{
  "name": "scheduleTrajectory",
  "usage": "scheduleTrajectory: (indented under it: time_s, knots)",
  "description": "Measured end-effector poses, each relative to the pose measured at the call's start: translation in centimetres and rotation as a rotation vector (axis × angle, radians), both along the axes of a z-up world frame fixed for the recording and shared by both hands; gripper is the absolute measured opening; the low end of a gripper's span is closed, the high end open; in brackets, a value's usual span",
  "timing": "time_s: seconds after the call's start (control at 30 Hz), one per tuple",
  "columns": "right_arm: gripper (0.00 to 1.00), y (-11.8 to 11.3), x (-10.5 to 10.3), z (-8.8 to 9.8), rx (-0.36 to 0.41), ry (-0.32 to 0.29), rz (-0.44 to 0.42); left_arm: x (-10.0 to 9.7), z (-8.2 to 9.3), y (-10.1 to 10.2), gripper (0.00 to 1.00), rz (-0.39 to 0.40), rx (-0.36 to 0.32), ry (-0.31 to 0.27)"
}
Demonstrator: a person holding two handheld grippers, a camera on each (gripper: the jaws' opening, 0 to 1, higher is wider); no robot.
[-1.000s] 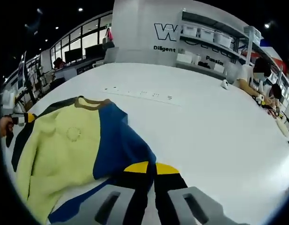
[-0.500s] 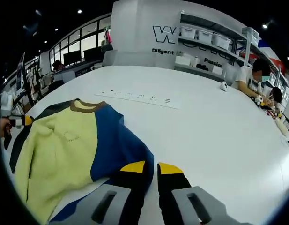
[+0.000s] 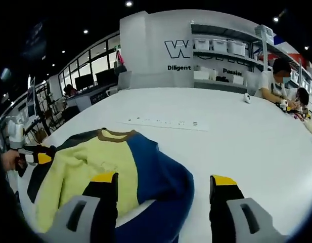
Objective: Fold the garment on the visible template until the final outline fits inside the template.
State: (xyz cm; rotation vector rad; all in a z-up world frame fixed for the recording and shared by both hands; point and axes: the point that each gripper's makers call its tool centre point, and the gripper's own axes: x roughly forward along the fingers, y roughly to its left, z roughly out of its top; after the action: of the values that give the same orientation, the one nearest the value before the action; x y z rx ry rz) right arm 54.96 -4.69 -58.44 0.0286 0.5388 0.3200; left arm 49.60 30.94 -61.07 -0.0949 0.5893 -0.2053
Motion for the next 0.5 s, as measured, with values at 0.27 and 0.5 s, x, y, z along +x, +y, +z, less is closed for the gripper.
scheduleTrajectory:
  time_s: [0.27, 0.5]
  knots:
    - [0.98, 2.2, -2.6, -0.6, 0.022, 0.025, 0.044, -1.5, 0.9, -2.3, 0.94, -0.050, -0.077, 0.012]
    - [0.99, 4.2, -5.6, -0.8, 0.038, 0.046, 0.079, -3.5, 1.6, -3.7, 0.94, -0.088, -0.068, 0.002]
